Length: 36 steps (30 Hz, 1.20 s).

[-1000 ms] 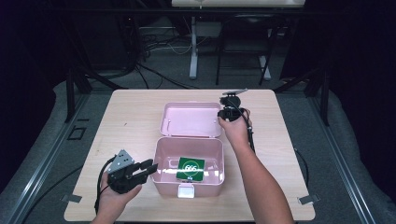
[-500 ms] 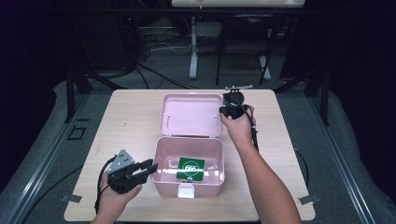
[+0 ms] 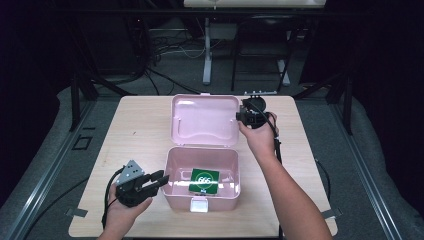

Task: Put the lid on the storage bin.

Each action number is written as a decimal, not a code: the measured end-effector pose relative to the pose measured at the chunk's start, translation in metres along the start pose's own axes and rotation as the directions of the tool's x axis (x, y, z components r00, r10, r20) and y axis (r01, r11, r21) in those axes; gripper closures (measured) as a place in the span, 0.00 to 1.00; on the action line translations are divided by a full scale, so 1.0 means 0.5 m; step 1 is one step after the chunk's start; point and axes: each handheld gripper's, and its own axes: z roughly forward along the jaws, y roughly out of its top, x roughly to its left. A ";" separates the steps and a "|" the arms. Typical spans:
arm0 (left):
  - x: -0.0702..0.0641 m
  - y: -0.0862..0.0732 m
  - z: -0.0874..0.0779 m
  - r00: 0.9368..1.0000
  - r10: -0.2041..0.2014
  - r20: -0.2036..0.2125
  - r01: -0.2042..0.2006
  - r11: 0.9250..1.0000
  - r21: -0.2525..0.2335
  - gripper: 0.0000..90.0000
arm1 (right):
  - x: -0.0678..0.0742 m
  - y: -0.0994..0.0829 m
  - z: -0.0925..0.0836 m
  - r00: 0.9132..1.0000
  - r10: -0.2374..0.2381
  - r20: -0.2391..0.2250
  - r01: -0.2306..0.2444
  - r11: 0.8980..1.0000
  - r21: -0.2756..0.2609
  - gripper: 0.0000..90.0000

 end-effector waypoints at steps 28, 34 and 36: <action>-0.001 0.000 0.001 1.000 -0.003 -0.009 0.003 1.000 -0.003 0.78 | 0.011 -0.018 -0.072 0.997 -0.055 -0.052 0.051 0.996 -0.079 0.97; -0.002 0.000 0.002 1.000 -0.004 -0.010 0.004 1.000 -0.003 0.78 | 0.015 -0.027 -0.088 0.995 -0.077 -0.059 0.071 0.992 -0.102 0.97; -0.002 0.000 0.002 1.000 -0.003 -0.011 0.003 1.000 -0.003 0.78 | 0.016 -0.030 -0.092 0.995 -0.083 -0.058 0.077 0.991 -0.107 0.97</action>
